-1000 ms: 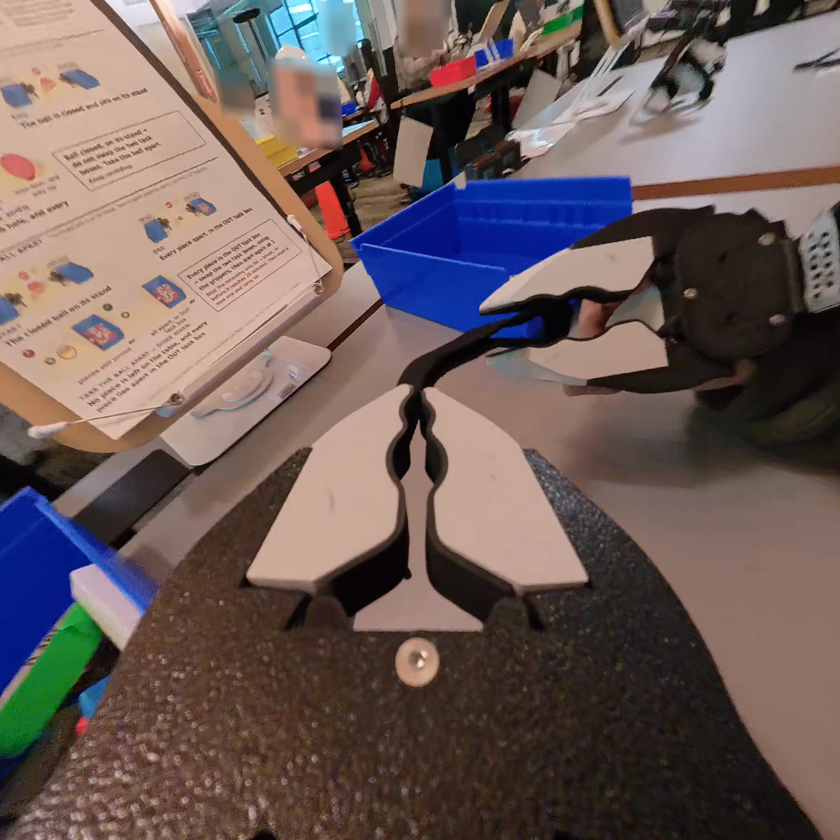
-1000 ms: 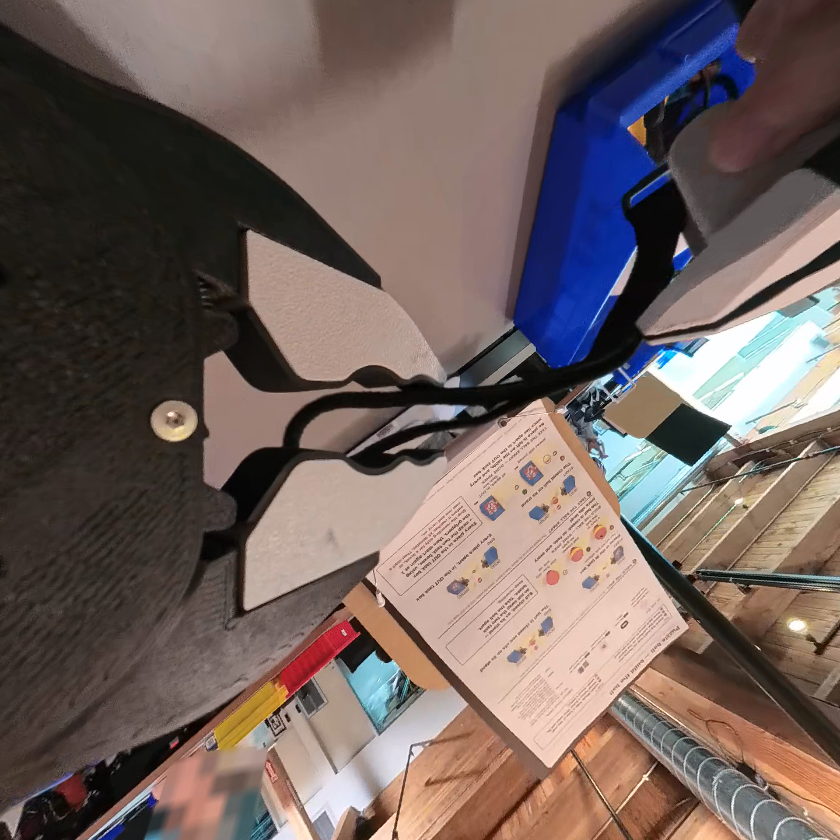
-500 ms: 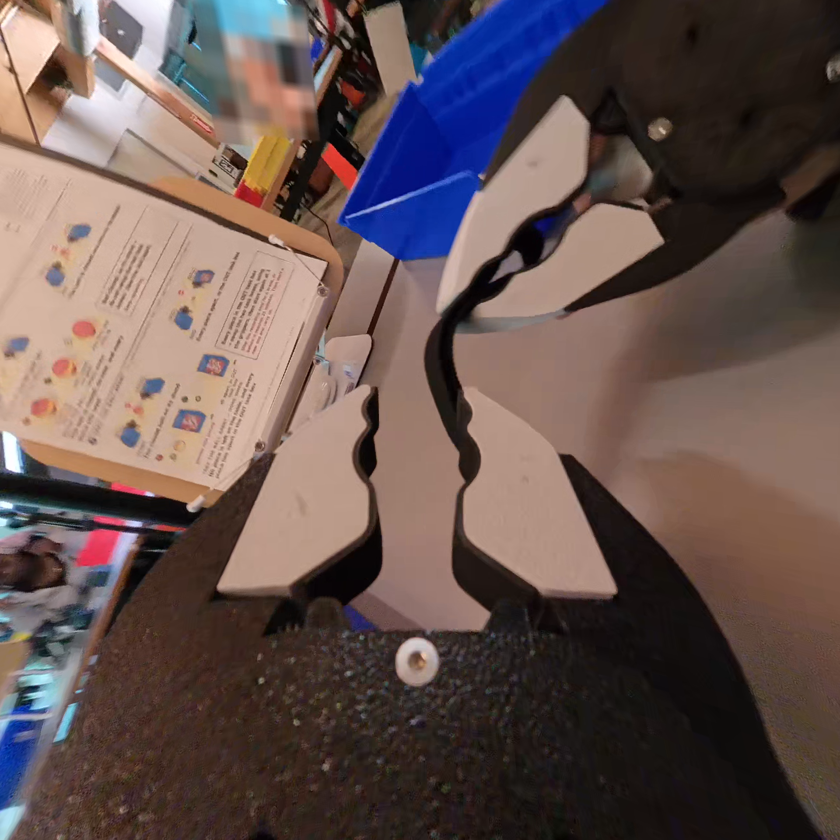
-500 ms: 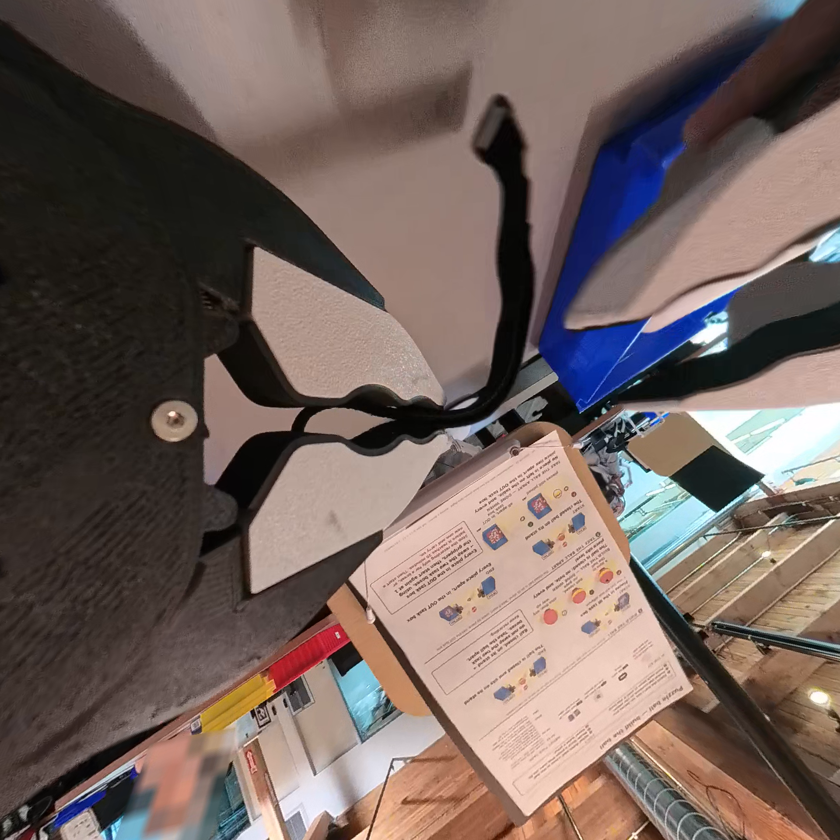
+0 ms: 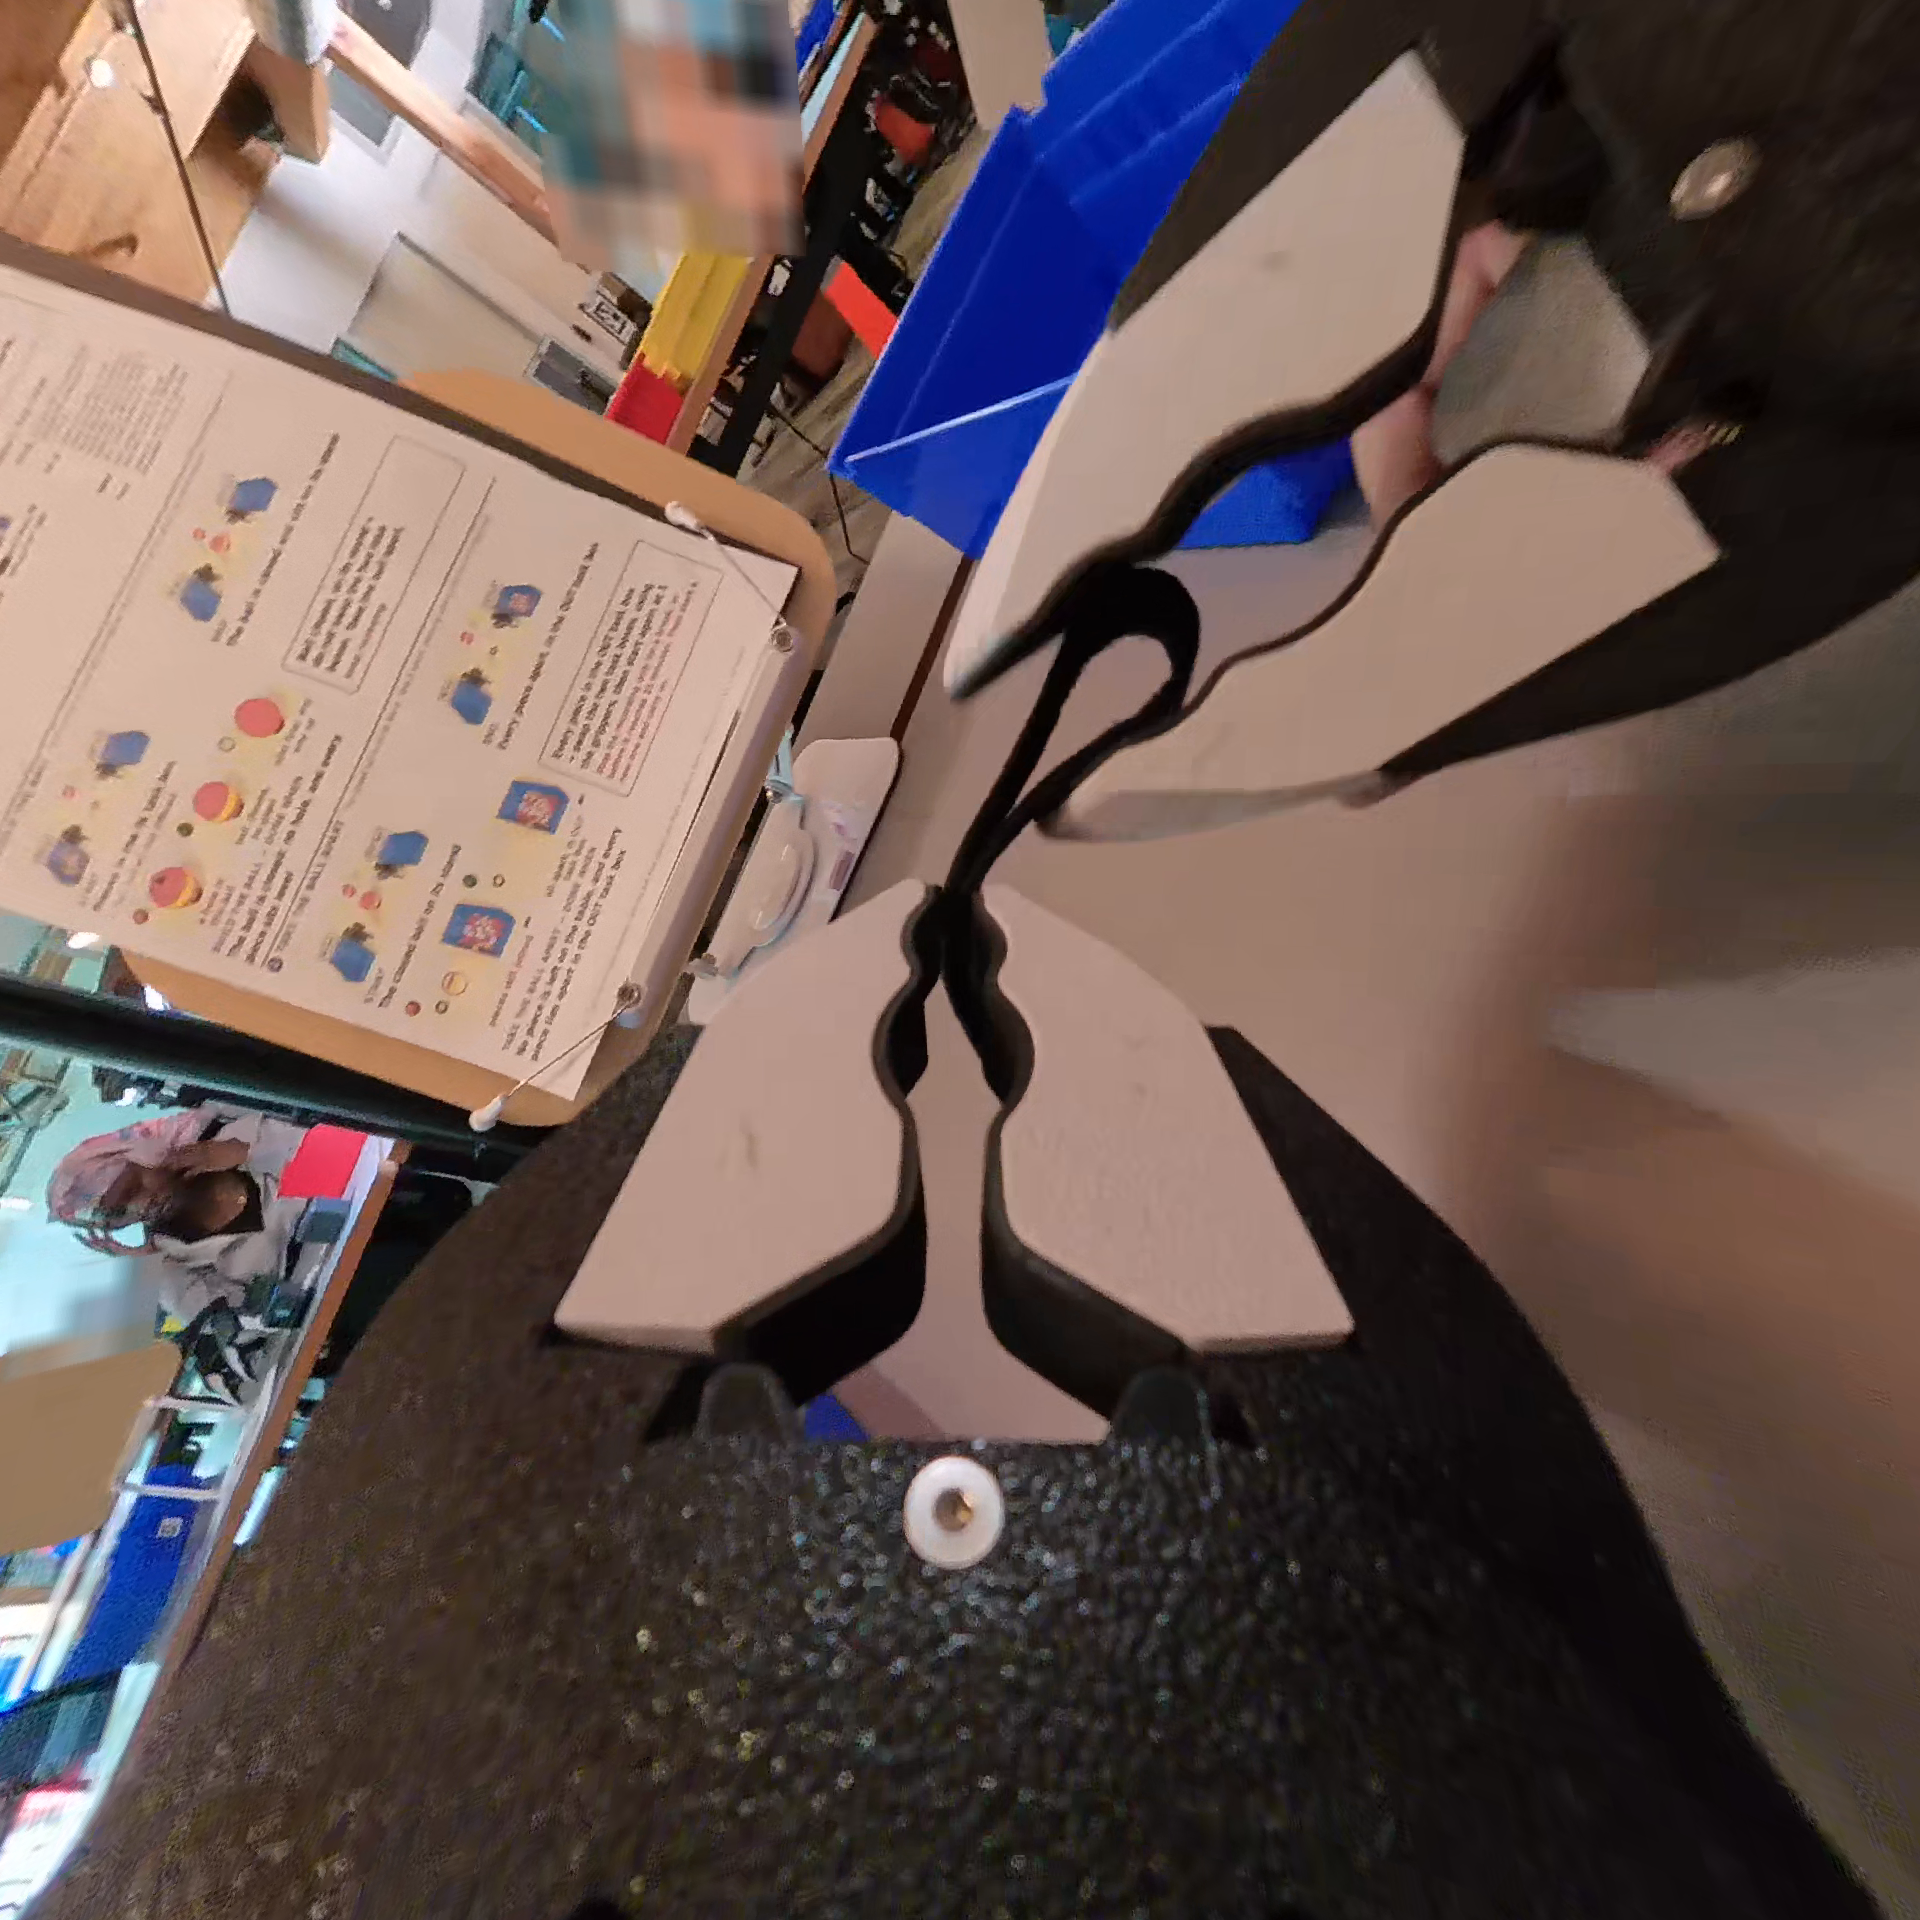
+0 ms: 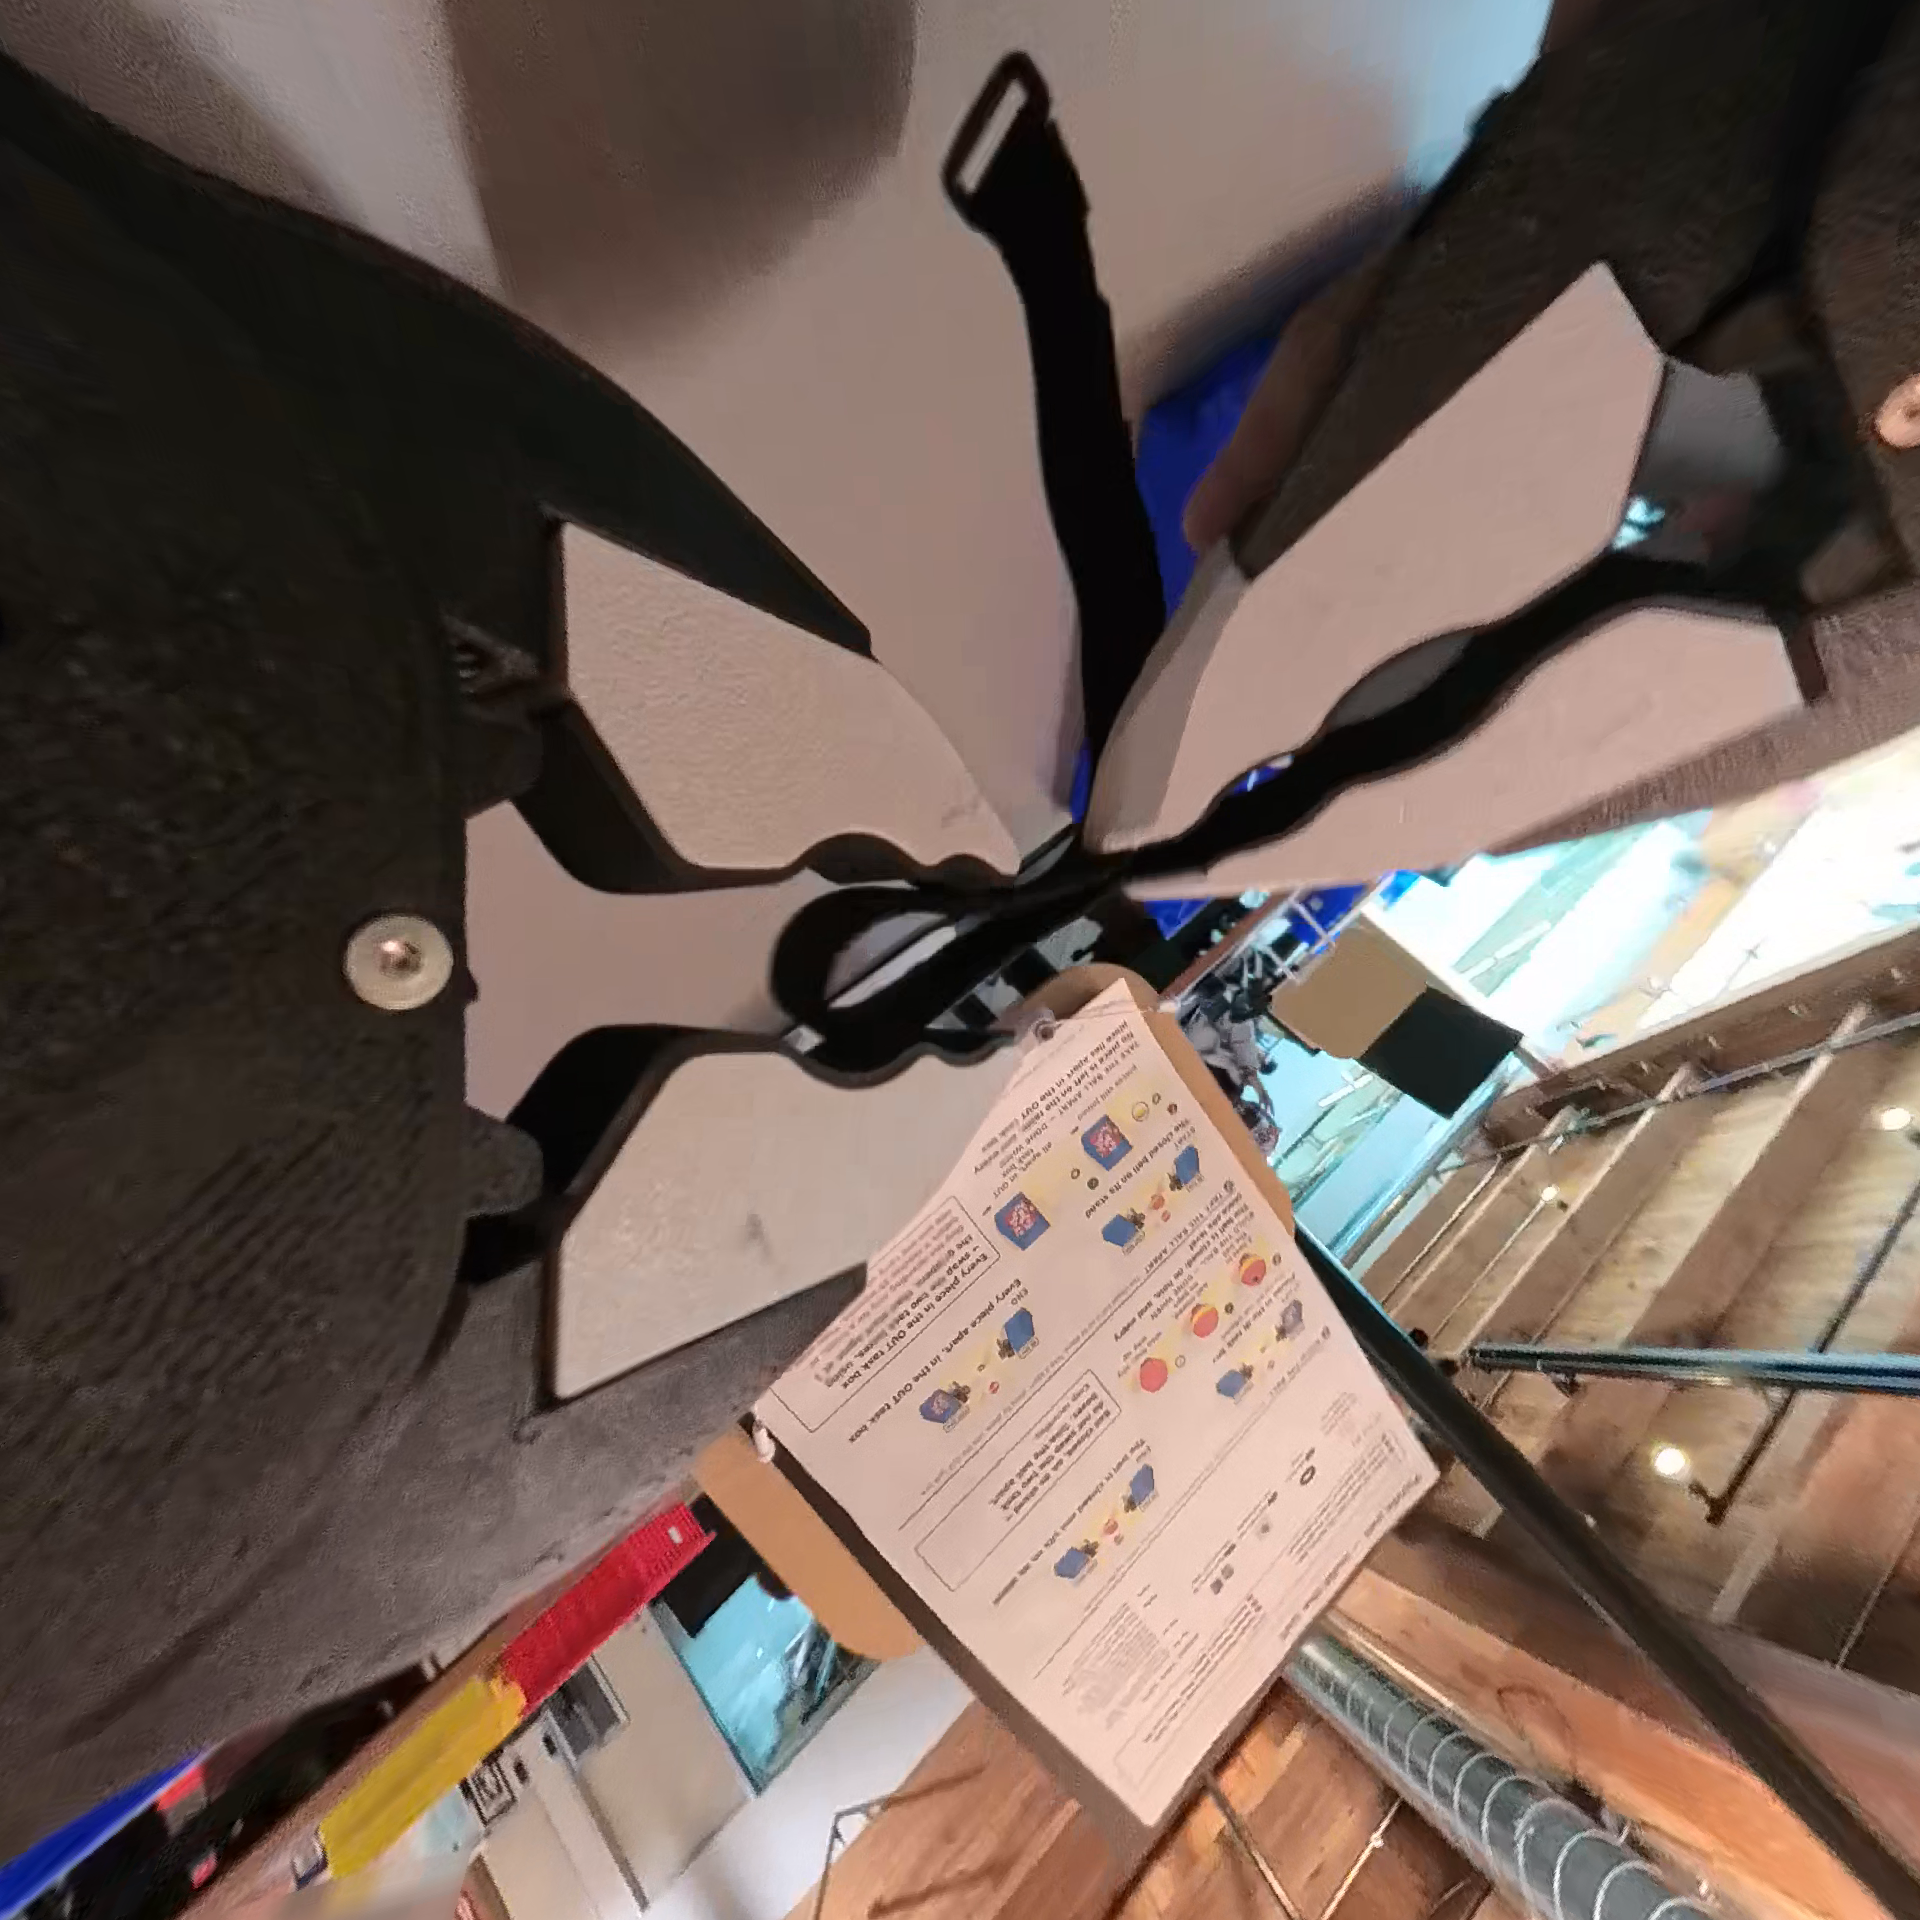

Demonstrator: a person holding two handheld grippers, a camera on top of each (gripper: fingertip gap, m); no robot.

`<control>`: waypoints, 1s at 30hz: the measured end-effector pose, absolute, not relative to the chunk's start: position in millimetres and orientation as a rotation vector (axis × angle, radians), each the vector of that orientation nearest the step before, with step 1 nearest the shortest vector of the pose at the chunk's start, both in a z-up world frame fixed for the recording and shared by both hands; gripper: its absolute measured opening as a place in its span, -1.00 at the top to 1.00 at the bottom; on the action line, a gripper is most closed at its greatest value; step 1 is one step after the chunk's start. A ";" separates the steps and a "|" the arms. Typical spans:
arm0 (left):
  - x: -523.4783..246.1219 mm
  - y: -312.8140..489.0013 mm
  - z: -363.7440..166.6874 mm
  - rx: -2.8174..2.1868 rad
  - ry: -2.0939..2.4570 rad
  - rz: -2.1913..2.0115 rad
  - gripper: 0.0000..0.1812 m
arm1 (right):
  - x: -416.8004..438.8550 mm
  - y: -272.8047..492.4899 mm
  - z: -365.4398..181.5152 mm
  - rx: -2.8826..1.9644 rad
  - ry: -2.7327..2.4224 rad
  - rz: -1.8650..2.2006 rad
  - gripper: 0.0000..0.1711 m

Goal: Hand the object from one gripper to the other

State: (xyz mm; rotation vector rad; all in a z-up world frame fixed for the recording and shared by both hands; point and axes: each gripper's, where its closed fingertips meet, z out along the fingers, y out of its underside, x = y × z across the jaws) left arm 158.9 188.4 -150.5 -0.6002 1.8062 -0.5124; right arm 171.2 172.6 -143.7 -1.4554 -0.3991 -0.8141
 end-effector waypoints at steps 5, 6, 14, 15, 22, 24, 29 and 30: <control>156.8 194.7 -145.9 -0.710 1.797 -0.737 0.95 | 181.4 163.9 -135.7 -1.418 -0.361 -0.796 0.64; 155.8 196.0 -144.9 -0.714 1.800 -0.766 0.95 | 179.8 163.5 -134.9 -1.407 -0.375 -0.795 0.66; 151.1 201.2 -144.9 -0.704 1.825 -0.828 0.95 | 162.8 165.9 -135.4 -1.375 -0.432 -0.672 0.85; 151.0 200.8 -145.6 -0.702 1.830 -0.828 0.94 | 162.8 165.8 -135.0 -1.374 -0.427 -0.669 0.86; 149.2 192.8 -145.6 -0.655 1.856 -0.792 0.65 | 159.2 166.5 -134.4 -1.362 -0.465 -0.731 0.89; 148.5 186.0 -144.8 -0.618 1.866 -0.773 0.69 | 153.0 168.6 -136.9 -1.360 -0.510 -0.745 0.89; 150.0 185.1 -145.5 -0.571 1.861 -0.658 0.91 | 147.8 170.5 -136.2 -1.343 -0.502 -0.722 0.82; 151.1 187.2 -142.0 -0.595 1.835 -0.669 0.93 | 149.0 170.0 -135.0 -1.338 -0.478 -0.696 0.76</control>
